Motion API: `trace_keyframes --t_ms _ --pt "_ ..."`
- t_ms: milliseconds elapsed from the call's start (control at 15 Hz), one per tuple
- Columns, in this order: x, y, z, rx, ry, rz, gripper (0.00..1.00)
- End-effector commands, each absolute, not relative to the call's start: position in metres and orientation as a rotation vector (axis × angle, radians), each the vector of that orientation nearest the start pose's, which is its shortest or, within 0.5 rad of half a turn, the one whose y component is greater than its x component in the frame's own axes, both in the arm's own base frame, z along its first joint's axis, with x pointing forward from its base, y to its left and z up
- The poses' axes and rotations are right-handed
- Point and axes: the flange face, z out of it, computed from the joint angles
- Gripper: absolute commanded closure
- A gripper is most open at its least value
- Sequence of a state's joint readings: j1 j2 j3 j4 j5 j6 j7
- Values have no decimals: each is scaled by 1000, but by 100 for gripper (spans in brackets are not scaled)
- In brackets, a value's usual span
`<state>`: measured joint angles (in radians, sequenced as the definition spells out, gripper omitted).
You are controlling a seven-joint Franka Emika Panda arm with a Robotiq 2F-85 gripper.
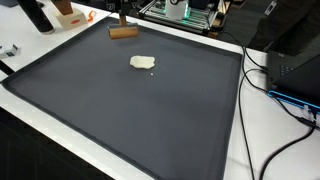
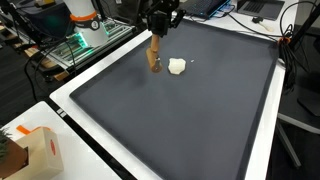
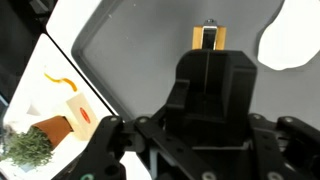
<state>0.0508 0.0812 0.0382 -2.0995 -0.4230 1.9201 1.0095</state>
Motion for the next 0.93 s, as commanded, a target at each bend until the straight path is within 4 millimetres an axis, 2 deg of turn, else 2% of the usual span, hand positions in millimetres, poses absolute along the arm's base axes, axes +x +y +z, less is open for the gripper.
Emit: trace_keyframes --t_ms 0,133,333,867 --pt "536 23 366 -3394 1566 74 77" --pt "537 24 362 -3403 1712 135 77" --pt "540 28 356 -3426 1784 226 77" --pt "557 51 335 -3547 1685 252 77"
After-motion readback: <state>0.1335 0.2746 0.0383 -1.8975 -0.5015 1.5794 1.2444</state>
